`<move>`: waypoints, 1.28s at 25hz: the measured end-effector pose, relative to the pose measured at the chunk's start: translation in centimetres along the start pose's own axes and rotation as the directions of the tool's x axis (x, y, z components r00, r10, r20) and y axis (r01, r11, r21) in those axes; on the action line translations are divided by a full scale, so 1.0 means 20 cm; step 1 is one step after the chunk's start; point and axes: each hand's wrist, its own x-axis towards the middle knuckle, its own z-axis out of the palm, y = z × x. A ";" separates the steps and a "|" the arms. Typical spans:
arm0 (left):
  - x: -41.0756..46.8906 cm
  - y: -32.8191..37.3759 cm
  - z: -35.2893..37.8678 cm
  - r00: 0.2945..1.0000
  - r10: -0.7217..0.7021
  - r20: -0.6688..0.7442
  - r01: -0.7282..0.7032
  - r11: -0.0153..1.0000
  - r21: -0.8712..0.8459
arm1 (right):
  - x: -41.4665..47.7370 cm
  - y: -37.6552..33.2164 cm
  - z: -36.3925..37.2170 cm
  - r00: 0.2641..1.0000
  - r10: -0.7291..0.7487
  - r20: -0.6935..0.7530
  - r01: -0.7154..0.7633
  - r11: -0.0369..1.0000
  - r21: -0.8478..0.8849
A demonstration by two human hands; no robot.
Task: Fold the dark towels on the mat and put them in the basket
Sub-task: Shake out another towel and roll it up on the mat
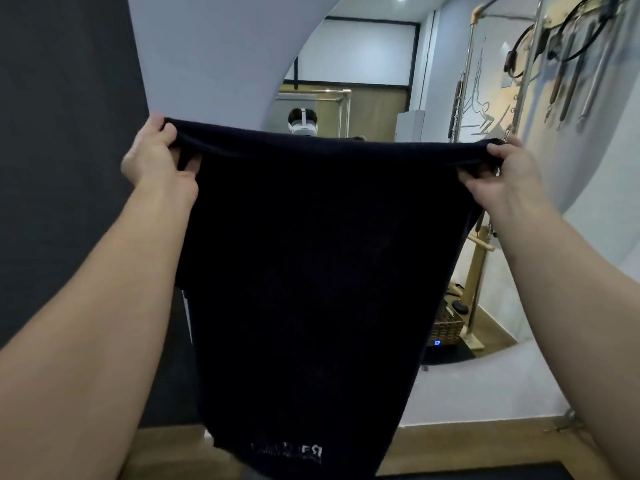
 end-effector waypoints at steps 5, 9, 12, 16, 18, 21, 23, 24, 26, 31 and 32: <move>-0.55 0.06 -0.23 0.981 0.047 -0.187 -0.043 0.999 0.027 | -0.34 -0.15 -0.34 0.992 0.090 -0.085 -0.092 0.996 -0.013; -0.95 0.11 -0.49 0.920 0.122 -0.372 -0.058 0.982 0.180 | -0.69 -0.23 -0.63 0.980 0.138 -0.147 -0.136 0.990 0.025; -1.18 0.12 -0.70 0.866 0.133 -0.482 -0.030 0.976 0.214 | -0.96 -0.26 -0.82 0.971 0.147 -0.188 -0.148 0.989 0.008; -1.49 0.12 -1.02 0.808 0.102 -0.580 0.036 0.974 0.223 | -1.31 -0.30 -1.07 0.950 0.161 -0.269 -0.174 0.985 -0.024; -1.61 0.12 -1.22 0.756 0.045 -0.653 0.119 0.972 0.205 | -1.47 -0.29 -1.21 0.929 0.161 -0.332 -0.187 0.981 -0.047; -1.81 0.09 -1.54 0.686 -0.212 -0.696 0.293 0.956 -0.002 | -1.69 -0.25 -1.47 0.878 0.230 -0.420 -0.275 0.960 -0.049; -1.95 0.04 -1.75 0.626 -0.366 -0.688 0.363 0.918 -0.159 | -1.80 -0.19 -1.67 0.808 0.297 -0.509 -0.345 0.939 0.001; -2.02 0.01 -1.85 0.593 -0.415 -0.690 0.376 0.901 -0.218 | -1.85 -0.17 -1.78 0.765 0.331 -0.552 -0.371 0.928 0.043; -2.15 -0.05 -2.00 0.541 -0.494 -0.681 0.413 0.861 -0.296 | -1.95 -0.11 -1.98 0.697 0.398 -0.596 -0.399 0.906 0.138; -2.26 -0.30 -2.25 0.473 -0.532 -0.702 0.546 0.803 -0.241 | -2.05 0.07 -2.31 0.531 0.459 -0.712 -0.472 0.858 0.202; -2.24 -0.37 -2.29 0.458 -0.534 -0.710 0.566 0.792 -0.230 | -2.02 0.13 -2.36 0.501 0.459 -0.734 -0.489 0.850 0.197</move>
